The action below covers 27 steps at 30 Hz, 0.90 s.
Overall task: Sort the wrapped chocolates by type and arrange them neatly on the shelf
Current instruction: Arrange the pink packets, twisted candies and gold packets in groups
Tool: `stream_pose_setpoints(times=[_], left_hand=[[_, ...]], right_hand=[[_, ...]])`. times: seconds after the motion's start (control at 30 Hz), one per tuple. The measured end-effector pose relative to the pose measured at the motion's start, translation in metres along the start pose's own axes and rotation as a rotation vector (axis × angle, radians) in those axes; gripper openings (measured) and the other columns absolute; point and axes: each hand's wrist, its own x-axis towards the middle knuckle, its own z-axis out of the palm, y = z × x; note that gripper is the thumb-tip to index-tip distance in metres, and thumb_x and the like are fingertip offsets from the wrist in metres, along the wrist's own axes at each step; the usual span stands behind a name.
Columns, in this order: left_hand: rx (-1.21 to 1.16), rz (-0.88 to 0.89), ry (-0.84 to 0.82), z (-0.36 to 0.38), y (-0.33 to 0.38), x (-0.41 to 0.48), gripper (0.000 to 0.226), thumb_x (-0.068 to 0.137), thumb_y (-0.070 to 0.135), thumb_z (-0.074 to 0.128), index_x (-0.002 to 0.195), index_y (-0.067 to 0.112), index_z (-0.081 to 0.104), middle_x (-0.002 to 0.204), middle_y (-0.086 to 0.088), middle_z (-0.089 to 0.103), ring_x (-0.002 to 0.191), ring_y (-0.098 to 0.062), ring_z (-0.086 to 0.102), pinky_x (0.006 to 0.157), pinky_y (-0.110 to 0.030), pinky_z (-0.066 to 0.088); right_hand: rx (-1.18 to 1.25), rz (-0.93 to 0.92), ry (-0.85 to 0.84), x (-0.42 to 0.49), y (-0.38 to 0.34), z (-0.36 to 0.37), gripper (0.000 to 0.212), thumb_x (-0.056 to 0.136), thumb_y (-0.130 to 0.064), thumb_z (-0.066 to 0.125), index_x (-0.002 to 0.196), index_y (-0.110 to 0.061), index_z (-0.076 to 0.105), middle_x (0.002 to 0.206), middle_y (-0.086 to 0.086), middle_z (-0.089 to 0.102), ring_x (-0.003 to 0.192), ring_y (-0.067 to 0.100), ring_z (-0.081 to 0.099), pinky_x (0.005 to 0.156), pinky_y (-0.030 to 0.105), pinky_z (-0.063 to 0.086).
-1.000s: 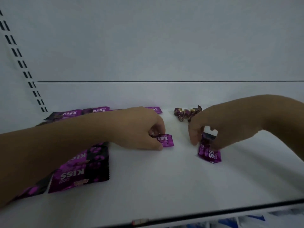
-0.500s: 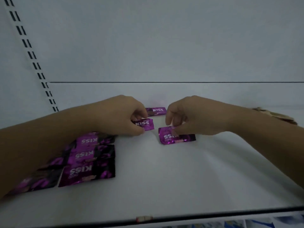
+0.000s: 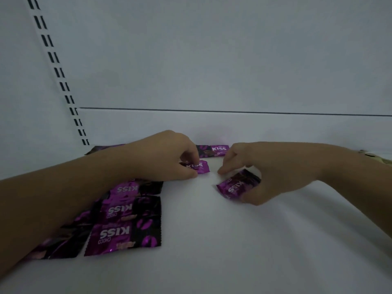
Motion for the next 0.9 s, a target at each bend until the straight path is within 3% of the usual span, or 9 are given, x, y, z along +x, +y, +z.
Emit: stream_pose_setpoints(times=[0.03,0.1,0.2,0.3,0.4,0.6,0.73,0.9], left_hand=[[0.011,0.007,-0.001,0.0,-0.001,0.0,0.026,0.083,0.039,0.064,0.107,0.029,0.068,0.098,0.017,0.06,0.089,0.0,0.056,0.076,-0.009,0.041],[0.013,0.018,-0.008,0.0,-0.004,0.001,0.025,0.084,0.038,0.063,0.108,0.03,0.067,0.096,0.019,0.058,0.089,0.001,0.055,0.074,-0.005,0.037],[0.006,0.023,-0.016,0.001,-0.009,0.001,0.025,0.084,0.038,0.063,0.108,0.032,0.068,0.1,0.018,0.059,0.093,0.001,0.056,0.082,-0.013,0.042],[0.04,0.038,-0.022,0.0,-0.013,0.002,0.026,0.083,0.04,0.063,0.108,0.034,0.069,0.107,0.014,0.062,0.097,-0.003,0.057,0.09,-0.025,0.046],[0.067,0.038,-0.041,-0.003,-0.015,0.003,0.027,0.084,0.042,0.062,0.108,0.035,0.069,0.11,0.012,0.062,0.099,-0.006,0.057,0.091,-0.03,0.046],[0.116,0.034,-0.049,-0.004,-0.019,0.004,0.029,0.084,0.041,0.06,0.112,0.034,0.068,0.111,0.011,0.062,0.101,-0.008,0.057,0.092,-0.032,0.046],[0.096,0.029,-0.032,-0.004,-0.022,0.003,0.029,0.084,0.039,0.06,0.111,0.033,0.069,0.106,0.009,0.065,0.097,-0.01,0.06,0.089,-0.033,0.048],[0.087,0.03,-0.013,-0.002,-0.02,0.001,0.027,0.086,0.036,0.06,0.112,0.032,0.069,0.106,0.009,0.066,0.095,-0.01,0.06,0.088,-0.032,0.048]], right_hand=[[-0.078,-0.047,-0.033,0.001,0.009,0.007,0.037,0.068,-0.054,0.07,0.104,-0.049,0.067,0.091,-0.016,0.062,0.113,0.006,0.056,0.078,0.023,0.045],[-0.033,-0.029,-0.016,0.005,0.017,0.001,0.039,0.06,-0.055,0.072,0.095,-0.065,0.059,0.097,-0.031,0.06,0.108,-0.005,0.056,0.075,0.019,0.047],[0.041,0.123,0.103,-0.003,0.002,-0.017,0.036,0.071,-0.05,0.07,0.105,-0.052,0.061,0.103,-0.031,0.057,0.094,-0.015,0.051,0.075,0.01,0.039],[0.013,0.117,0.19,0.008,-0.002,-0.018,0.026,0.08,-0.045,0.069,0.106,-0.047,0.065,0.101,-0.027,0.061,0.089,-0.01,0.054,0.073,0.009,0.039],[-0.016,0.179,0.279,0.025,0.002,-0.016,0.027,0.082,-0.043,0.067,0.109,-0.044,0.067,0.102,-0.021,0.063,0.091,0.0,0.057,0.078,0.018,0.045],[-0.073,0.172,0.397,0.035,0.001,-0.007,0.025,0.087,-0.034,0.061,0.109,-0.031,0.072,0.101,-0.003,0.068,0.087,0.015,0.061,0.08,0.033,0.05],[-0.128,0.166,0.425,0.038,-0.001,-0.002,0.025,0.092,-0.033,0.054,0.11,-0.03,0.071,0.103,0.0,0.063,0.083,0.01,0.052,0.079,0.03,0.045],[-0.096,0.183,0.448,0.041,-0.002,0.0,0.026,0.094,-0.031,0.052,0.113,-0.031,0.069,0.109,-0.003,0.062,0.095,0.012,0.057,0.084,0.03,0.045]])
